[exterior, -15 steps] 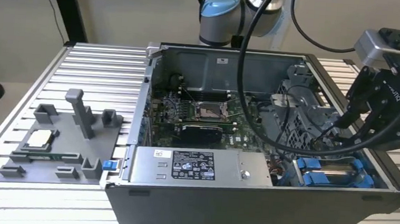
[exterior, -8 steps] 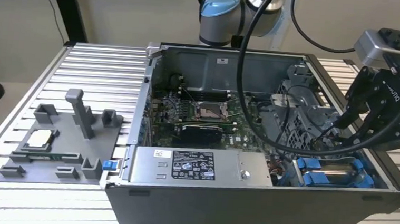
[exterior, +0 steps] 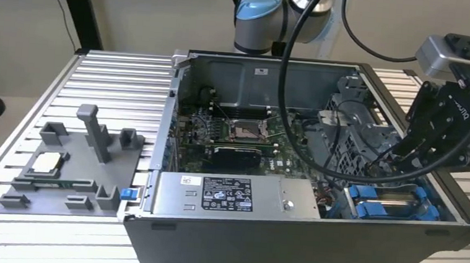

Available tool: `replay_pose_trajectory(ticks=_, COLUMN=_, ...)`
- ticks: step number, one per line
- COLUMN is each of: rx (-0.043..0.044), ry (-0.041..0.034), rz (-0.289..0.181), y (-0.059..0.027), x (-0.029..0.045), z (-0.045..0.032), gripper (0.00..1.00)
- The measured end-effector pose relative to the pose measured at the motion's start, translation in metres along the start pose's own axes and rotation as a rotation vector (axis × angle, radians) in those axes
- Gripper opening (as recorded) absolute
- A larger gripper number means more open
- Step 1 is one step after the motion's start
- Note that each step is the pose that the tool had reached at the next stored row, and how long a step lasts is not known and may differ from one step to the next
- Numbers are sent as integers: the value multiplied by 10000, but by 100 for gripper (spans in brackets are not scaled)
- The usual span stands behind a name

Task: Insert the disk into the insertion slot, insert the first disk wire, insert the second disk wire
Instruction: 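Insert the first disk wire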

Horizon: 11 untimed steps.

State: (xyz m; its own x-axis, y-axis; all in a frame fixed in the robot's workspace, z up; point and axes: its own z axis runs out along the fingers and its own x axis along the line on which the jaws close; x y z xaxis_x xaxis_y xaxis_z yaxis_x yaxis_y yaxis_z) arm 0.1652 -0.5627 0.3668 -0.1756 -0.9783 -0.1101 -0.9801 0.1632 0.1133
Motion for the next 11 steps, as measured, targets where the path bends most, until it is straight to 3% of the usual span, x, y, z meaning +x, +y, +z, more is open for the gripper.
replay_pose_trajectory(ticks=9, rx=-1, ry=4, rz=-19, y=-5, x=-17, z=0, gripper=100)
replay_pose_trajectory(ticks=10, rx=-2, ry=4, rz=-19, y=-5, x=-17, z=1, gripper=0)
replay_pose_trajectory(ticks=11, rx=-2, ry=3, rz=-19, y=-5, x=-17, z=1, gripper=0)
